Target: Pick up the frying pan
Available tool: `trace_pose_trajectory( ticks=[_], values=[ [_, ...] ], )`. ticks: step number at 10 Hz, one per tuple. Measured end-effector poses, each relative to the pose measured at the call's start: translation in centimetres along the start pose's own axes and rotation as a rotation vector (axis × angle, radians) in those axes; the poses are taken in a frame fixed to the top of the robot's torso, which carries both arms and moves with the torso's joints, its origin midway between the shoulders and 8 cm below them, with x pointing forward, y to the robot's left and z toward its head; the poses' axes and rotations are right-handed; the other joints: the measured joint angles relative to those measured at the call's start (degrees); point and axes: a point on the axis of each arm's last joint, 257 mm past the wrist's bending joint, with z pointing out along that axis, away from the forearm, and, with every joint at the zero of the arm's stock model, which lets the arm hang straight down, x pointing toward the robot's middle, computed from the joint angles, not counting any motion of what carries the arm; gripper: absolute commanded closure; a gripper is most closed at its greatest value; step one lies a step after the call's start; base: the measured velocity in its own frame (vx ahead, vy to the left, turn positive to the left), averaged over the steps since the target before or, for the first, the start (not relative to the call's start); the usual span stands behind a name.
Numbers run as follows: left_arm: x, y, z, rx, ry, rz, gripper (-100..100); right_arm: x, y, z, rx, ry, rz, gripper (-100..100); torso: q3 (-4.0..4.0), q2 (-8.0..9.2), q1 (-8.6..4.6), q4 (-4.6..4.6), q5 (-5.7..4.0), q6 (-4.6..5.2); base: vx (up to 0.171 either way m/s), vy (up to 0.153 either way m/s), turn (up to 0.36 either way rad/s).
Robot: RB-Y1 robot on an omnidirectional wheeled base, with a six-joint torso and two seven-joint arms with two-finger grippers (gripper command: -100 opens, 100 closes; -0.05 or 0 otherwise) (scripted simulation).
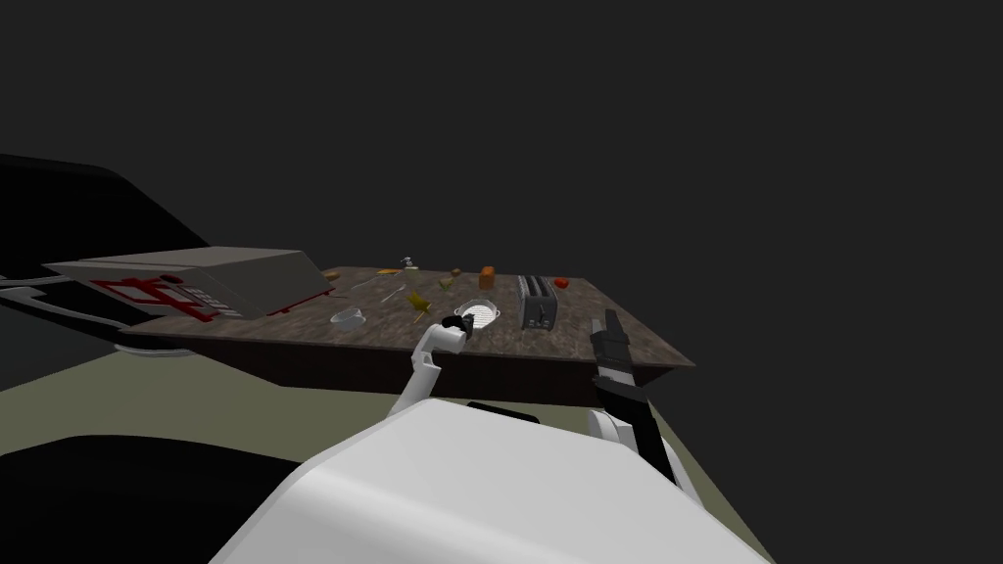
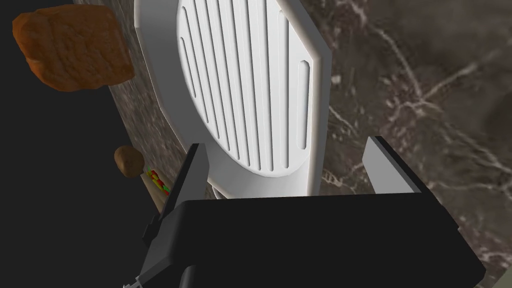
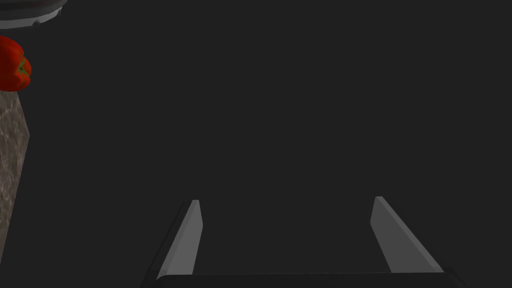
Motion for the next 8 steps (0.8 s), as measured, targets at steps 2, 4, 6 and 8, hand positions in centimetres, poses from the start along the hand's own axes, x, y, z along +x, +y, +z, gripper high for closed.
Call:
trace_pose_trajectory(
  ticks=[2, 4, 6, 8],
  values=[
    [-1.02, -0.08, 0.87, 0.000, -0.009, -0.008, -100, 0.00, 0.00, 0.00, 0.000, 0.000, 0.000, 0, -0.01, -0.01, -0.01, 0.00, 0.00, 0.00, -0.008, -0.021, -0.040],
    [-1.07, -0.11, 0.92, 0.002, -0.009, -0.009, 100, 0.00, 0.00, 0.00, 0.000, 0.000, 0.000, 0, -0.02, -0.04, 0.08, -0.01, 0.02, -0.01, -0.003, -0.001, 0.003],
    [-1.10, -0.07, 0.93, 0.000, -0.009, -0.010, 100, 0.00, 0.00, 0.00, 0.000, 0.000, 0.000, 0, 0.00, -0.01, 0.07, 0.01, 0.00, 0.01, 0.000, 0.000, 0.000],
    [-1.11, 0.03, 0.95, -0.002, -0.009, -0.011, 0, 0.00, 0.00, 0.00, 0.000, 0.000, 0.000, 0, 0.04, 0.02, 0.05, 0.05, -0.03, 0.01, 0.000, 0.000, 0.000]
  ],
)
